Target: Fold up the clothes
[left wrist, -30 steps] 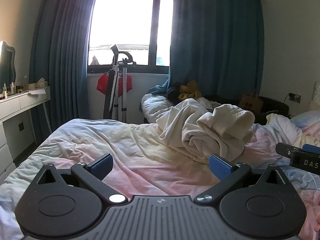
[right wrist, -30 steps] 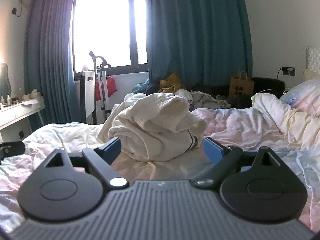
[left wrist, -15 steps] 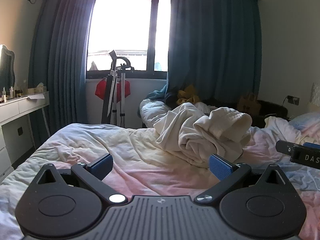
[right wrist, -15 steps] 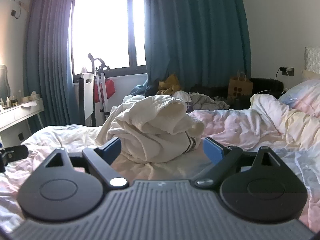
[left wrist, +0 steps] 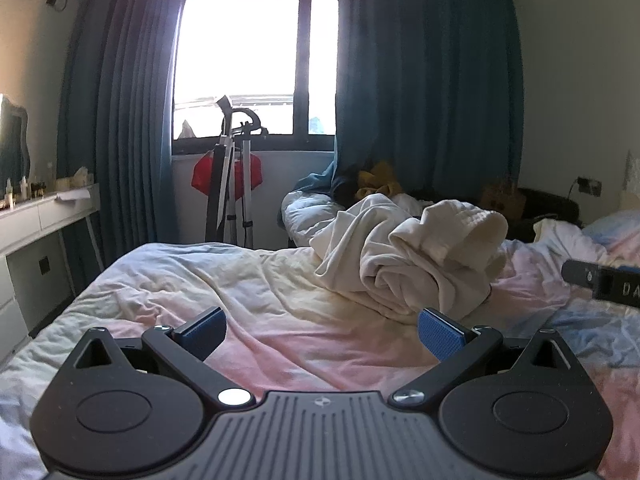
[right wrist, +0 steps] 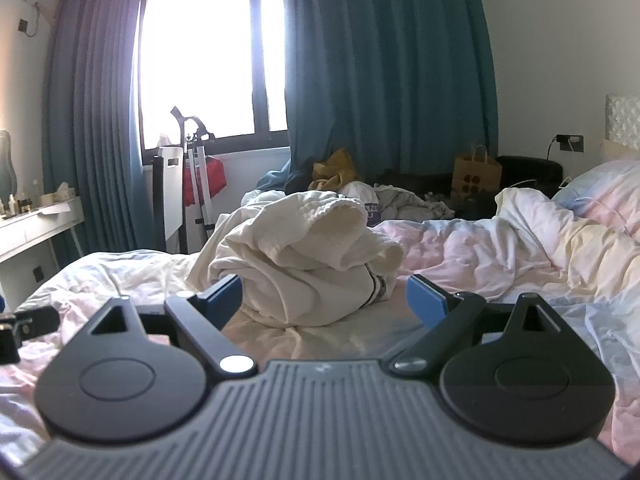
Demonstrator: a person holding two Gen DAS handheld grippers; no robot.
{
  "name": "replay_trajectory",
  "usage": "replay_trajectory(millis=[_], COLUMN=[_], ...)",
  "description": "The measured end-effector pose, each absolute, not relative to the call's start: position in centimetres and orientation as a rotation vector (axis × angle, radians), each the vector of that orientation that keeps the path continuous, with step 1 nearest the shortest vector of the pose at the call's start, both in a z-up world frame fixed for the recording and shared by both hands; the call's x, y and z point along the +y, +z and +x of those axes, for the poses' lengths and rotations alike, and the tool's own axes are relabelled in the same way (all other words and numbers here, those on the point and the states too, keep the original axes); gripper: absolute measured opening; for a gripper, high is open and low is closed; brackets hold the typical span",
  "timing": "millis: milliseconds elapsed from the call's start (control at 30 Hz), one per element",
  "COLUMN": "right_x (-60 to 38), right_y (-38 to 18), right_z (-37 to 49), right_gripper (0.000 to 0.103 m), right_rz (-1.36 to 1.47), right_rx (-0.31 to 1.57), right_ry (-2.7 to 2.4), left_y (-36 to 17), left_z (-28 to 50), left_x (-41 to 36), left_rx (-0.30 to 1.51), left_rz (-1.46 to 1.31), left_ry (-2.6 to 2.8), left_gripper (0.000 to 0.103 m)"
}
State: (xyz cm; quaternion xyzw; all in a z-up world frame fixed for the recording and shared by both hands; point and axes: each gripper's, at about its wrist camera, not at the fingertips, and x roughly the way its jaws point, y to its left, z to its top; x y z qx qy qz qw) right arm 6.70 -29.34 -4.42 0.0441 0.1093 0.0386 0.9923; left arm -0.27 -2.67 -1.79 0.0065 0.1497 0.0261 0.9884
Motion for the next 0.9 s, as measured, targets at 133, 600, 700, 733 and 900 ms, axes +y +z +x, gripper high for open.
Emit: replay_trajectory(millis=[133,600,700,733,900], right_x=[-30.1,-33.0,-34.1,-34.4,-36.8], right_y=[-4.3,-4.8,-5.5,-5.8,-7.1], right_z=[6.6,7.8,8.2,8.4,9.8], right_gripper=[0.091,0.091,0.091,0.091,0.091], right_rz=[0.126,0.154,0.165,0.173,0.267], right_rx=[0.208,0.228,0.239,0.245,0.290], right_ry=[0.064,-0.024,-0.049,-0.058,-0.088], left_y=[-2.1,-2.1,-2.1,-2.2,-2.6], left_z=[0.6,10.7,14.1,15.1,20.9], left_x=[-3.8,-11.6,-14.6,-15.7,-21.6], left_rx=[0.308,0.337,0.316,0.302,0.257], left_rz=[0.058,0.243,0.321,0.350,0.490], left_ry=[0.050,-0.033,-0.053,-0.067,-0.109], left_gripper=[0.103,0.102,0.100,0.100,0.100])
